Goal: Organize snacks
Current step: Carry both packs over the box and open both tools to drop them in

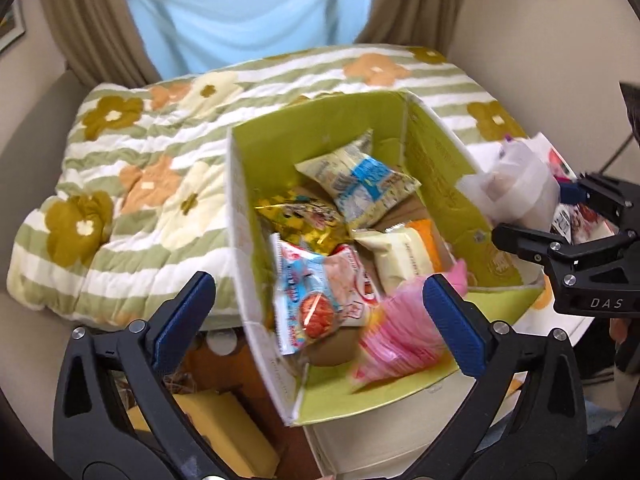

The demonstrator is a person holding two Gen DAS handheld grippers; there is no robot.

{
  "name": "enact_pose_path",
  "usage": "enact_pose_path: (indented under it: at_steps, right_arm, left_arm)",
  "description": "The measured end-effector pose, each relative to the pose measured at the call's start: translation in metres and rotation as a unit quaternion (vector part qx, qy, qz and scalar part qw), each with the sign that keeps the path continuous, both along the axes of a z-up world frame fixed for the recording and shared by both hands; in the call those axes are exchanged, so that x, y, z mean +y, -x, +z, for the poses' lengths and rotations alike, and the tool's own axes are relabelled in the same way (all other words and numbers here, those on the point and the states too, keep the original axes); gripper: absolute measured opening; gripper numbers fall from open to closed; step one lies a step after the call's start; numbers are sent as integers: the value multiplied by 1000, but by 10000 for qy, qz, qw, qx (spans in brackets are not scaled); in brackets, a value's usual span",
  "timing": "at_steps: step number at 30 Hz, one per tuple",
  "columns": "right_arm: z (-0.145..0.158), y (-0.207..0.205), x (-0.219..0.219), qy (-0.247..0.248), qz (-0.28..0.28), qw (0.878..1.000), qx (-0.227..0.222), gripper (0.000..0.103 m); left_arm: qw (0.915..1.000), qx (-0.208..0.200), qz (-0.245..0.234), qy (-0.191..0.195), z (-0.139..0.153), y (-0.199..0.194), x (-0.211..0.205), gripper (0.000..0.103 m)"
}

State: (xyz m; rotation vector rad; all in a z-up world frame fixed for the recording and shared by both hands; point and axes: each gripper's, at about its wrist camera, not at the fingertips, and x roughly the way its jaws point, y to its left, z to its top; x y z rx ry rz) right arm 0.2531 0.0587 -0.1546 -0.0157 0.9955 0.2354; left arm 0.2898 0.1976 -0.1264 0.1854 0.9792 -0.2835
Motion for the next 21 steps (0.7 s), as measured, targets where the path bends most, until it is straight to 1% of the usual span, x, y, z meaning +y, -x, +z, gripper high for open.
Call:
enact_pose_path:
  at_steps: [3, 6, 10, 13, 16, 17, 20, 21]
  right_arm:
    - [0, -1, 1, -144, -26, 9999, 7, 70]
    - [-1, -5, 7, -221, 76, 9997, 4, 70]
    - [-2, -19, 14, -263, 136, 9995, 54, 70]
    - [-8, -31, 18, -306, 155, 9993, 163, 71]
    - [-19, -40, 20, -325, 157, 9990, 272, 73]
    - [-21, -41, 19, -339, 140, 9991, 228, 76]
    - [-23, -38, 17, -442, 142, 9989, 91, 97]
    - [-24, -36, 17, -437, 149, 9989, 77, 100]
  left_arm:
    - [9997, -45, 249, 3, 1, 6, 8, 103]
    - [9988, -14, 496, 21, -1, 10, 13, 103]
    - [9982, -5, 590, 108, -3, 10, 18, 103]
    - [9976, -26, 686, -14, -5, 5, 19, 103]
    - [9971, 31, 763, 17, -9, 1, 21, 103]
    - [9970, 66, 773, 29, -10, 1, 22, 103]
    - [9970, 165, 758, 21, -17, 2, 21, 103]
    - [9970, 195, 747, 23, -19, 3, 21, 103]
